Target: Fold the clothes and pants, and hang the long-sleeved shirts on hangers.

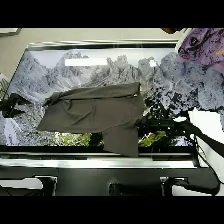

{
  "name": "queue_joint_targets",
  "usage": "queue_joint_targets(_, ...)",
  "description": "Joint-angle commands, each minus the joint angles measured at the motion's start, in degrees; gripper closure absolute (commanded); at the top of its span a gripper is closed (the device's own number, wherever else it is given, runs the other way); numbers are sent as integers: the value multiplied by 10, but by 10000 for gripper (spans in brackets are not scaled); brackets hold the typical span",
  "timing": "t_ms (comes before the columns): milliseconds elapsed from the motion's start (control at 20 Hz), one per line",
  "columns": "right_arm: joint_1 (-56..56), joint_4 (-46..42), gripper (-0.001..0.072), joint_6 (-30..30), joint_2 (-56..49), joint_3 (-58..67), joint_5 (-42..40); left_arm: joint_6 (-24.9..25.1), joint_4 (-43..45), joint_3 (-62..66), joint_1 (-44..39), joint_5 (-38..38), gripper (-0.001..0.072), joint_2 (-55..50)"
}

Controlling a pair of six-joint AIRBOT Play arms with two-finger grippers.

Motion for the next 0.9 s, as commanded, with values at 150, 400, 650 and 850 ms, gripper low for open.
queue_joint_targets(150, 1, 7, 677, 5, 3, 3, 18, 75, 0, -64, 41, 2, 32, 10)
queue_joint_targets(400, 1, -10, 677, 39, 37, 3, 25, 130, -18, -137, 65, 14, 32, 9)
queue_joint_targets(650, 1, -19, 677, 56, 54, 3, 31, 149, -17, -187, 68, 23, 33, 9)
queue_joint_targets(850, 1, -19, 677, 56, 54, 3, 40, 153, -19, -201, 65, 24, 38, 3)
